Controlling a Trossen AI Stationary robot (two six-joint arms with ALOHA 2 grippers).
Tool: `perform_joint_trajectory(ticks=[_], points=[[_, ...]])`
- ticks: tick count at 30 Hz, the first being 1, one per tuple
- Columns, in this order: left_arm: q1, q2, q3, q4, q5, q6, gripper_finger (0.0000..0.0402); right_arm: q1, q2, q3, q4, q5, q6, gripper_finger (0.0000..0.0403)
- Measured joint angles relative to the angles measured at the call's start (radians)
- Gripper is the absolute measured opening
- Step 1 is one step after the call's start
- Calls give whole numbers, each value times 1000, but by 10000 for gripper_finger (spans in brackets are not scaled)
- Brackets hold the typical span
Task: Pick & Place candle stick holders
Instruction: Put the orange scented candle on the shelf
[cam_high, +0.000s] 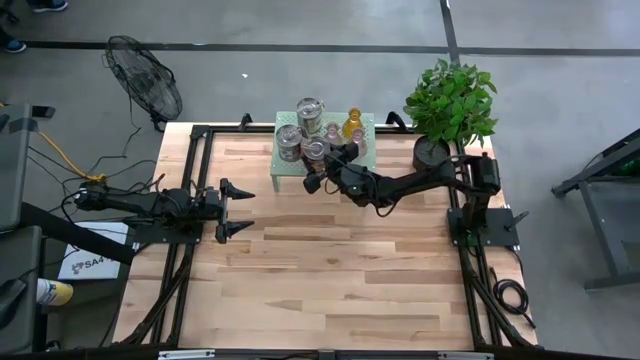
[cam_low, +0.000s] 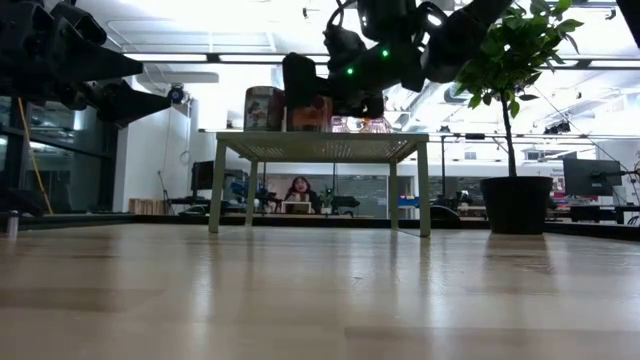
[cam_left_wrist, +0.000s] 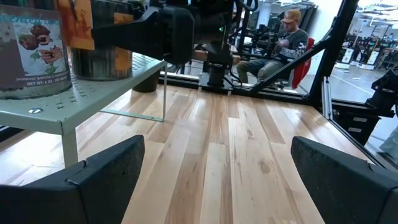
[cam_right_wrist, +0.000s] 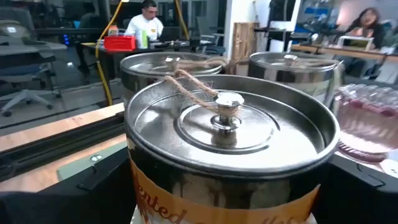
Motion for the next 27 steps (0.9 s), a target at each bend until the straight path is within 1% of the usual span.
perform_joint_trajectory(ticks=[3,8,12,20,27], points=[[0,0,0,0,0,0,399,-12,0,1,-17,-26,29,356],[0,0,0,0,0,0,399,-24,-1,2,-26,-58,32,356],[0,0,0,0,0,0,399,-30,-1,2,-30,-73,-3,357],[0,0,0,0,0,0,399,-30,-2,3,-42,-63,-30,379],[0,0,0,0,0,0,399,-30,-2,2,-45,-66,-33,384]])
